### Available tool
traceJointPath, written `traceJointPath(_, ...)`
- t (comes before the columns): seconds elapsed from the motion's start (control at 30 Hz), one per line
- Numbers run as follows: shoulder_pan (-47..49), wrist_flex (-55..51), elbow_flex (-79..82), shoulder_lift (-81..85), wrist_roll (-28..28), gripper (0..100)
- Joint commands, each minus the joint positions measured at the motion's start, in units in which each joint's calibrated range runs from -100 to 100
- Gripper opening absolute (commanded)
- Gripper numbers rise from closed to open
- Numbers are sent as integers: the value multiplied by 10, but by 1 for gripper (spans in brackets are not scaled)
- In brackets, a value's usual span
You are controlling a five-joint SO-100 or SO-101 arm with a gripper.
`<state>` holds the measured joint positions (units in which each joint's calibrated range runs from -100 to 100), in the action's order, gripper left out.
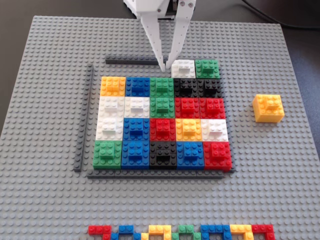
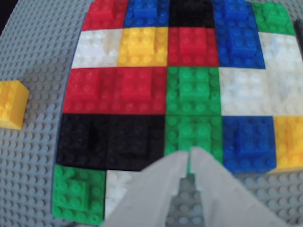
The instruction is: Grab the cube and place it into the grid
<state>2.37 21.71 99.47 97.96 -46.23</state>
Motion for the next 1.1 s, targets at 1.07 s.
traceJointPath(1.07, 30, -23, -120, -4, 23, 0)
